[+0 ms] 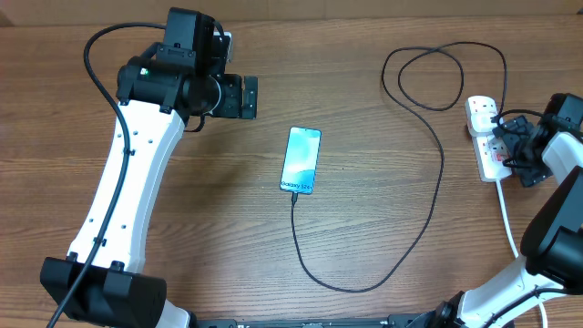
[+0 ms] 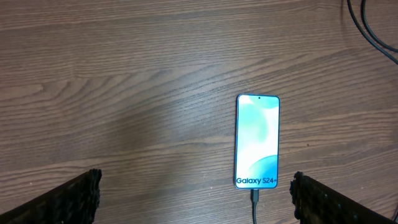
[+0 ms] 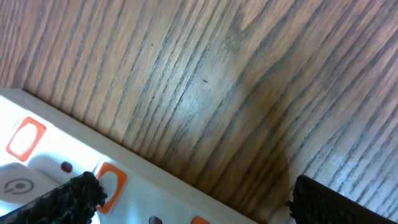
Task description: Plug charger to phone and switch on socket
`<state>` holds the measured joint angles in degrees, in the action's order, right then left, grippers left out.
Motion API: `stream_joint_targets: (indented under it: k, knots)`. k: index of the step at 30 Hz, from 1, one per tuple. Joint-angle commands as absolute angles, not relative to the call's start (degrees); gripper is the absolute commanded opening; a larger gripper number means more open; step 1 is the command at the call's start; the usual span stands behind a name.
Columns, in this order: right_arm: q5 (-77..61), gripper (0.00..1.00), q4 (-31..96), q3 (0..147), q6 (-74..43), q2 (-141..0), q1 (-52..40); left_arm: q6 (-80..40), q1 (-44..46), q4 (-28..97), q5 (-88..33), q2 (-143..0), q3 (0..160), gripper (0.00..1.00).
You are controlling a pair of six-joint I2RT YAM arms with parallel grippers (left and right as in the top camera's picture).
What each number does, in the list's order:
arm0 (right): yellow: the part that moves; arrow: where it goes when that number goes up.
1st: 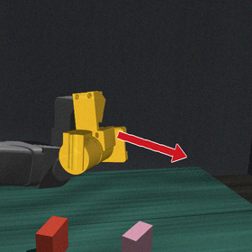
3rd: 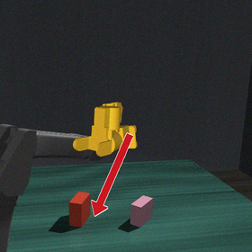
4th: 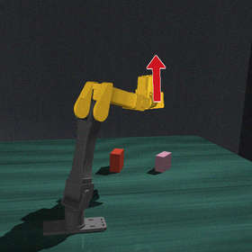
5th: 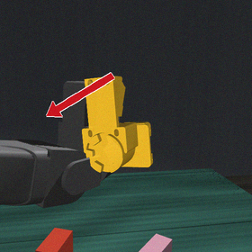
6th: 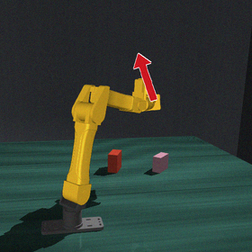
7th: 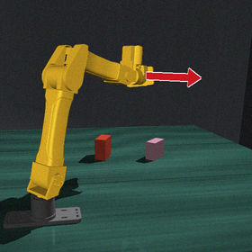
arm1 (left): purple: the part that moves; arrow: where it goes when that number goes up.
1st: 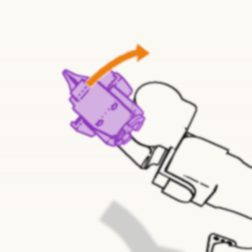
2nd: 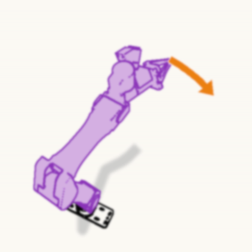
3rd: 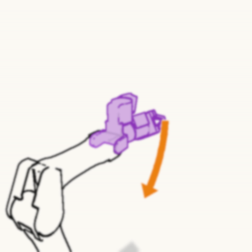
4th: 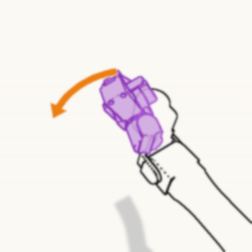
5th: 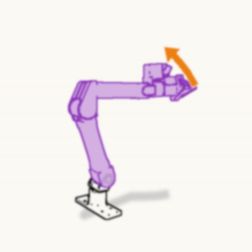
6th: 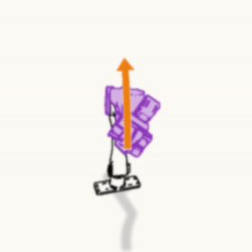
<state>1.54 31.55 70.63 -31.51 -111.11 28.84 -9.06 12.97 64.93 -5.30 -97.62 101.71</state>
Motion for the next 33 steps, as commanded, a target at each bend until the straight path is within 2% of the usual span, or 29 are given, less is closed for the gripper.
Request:
stream_joint_targets:
  k: [1, 20, 27, 33]
  knots:
    - [-3.1, 1.0, 33.7, 71.1, -29.5, -112.8, 27.3, -9.9, 12.7, 64.9, -4.9, -97.1, 102.4, 1.0]
    - [-2.5, 1.0, 35.4, 70.9, -29.5, -112.8, 27.5, -9.9, 12.7, 64.9, -4.9, -97.1, 102.4, 1.0]
    - [-2.7, 1.0, 40.1, 73.6, -29.5, -112.8, 27.6, -9.9, 12.7, 64.9, -4.9, -97.1, 102.4, 1.0]
    - [-2.4, 1.0, 50.5, 83.0, -29.4, -112.8, 28.8, -9.9, 12.7, 64.9, -4.9, -97.1, 102.4, 1.0]
